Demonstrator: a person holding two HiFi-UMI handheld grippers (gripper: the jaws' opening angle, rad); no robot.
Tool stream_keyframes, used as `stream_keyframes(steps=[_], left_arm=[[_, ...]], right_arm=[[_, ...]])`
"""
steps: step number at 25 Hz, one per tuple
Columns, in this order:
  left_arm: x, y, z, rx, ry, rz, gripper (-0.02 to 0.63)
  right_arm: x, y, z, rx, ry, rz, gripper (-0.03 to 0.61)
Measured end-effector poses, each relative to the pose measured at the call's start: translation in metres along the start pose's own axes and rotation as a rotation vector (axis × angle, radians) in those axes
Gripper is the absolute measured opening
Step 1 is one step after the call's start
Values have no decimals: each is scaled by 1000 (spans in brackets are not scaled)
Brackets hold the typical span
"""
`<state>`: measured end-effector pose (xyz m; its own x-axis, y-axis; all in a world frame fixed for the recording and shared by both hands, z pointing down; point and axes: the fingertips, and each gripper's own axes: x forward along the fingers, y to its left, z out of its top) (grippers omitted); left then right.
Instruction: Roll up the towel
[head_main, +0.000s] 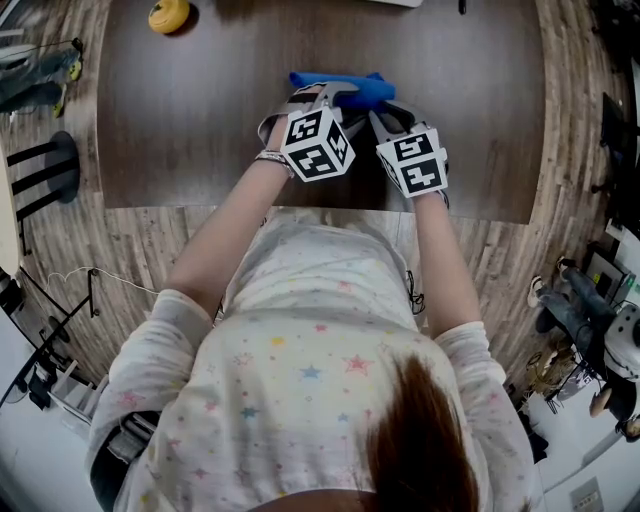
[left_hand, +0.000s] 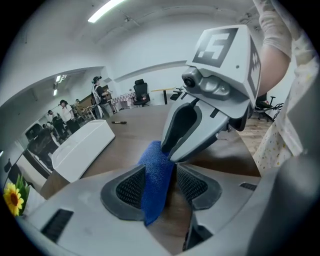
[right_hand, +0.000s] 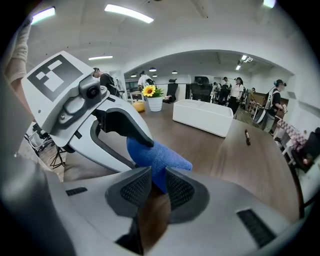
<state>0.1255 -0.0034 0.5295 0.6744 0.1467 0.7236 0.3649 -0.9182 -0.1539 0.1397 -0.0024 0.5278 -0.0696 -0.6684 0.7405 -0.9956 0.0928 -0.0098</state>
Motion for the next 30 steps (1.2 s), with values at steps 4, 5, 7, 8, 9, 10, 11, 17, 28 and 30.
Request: stream_keyframes(steps=[4,5,7,8,9,10,11,17,28,30], left_arm=[[-8,5,3,-17,-24,20,173],[-10,6,2,-21,-25,25,173],[-13,7,-3,-28,-21,35,173],[-15,8,-6,-37,-19,39,173],[-17,9,-8,-47,-18,42,173],[-19,10,-10,-58,-19,44,173],[-21,10,-12,-70,-20,46,173],[-37,13,-21,-231,-85,55,173],[-73,33,-35,-459,-193,145,172],[-80,36,-33,-471,-215,167,164]], right_arm=[[4,-10,8,6,0,-31,83],[5,-11,9,10,0,-35,83],[7,-13,11,16,-1,-41,83],[7,-14,12,20,-4,-43,83],[7,-16,13,24,-6,-45,83],[7,-17,14,29,-8,-46,83],[7,-18,15,35,-10,-48,83],[5,-22,24,68,-56,-57,95],[-23,-16,42,88,-155,-62,98],[-30,-15,45,91,-174,-65,98]])
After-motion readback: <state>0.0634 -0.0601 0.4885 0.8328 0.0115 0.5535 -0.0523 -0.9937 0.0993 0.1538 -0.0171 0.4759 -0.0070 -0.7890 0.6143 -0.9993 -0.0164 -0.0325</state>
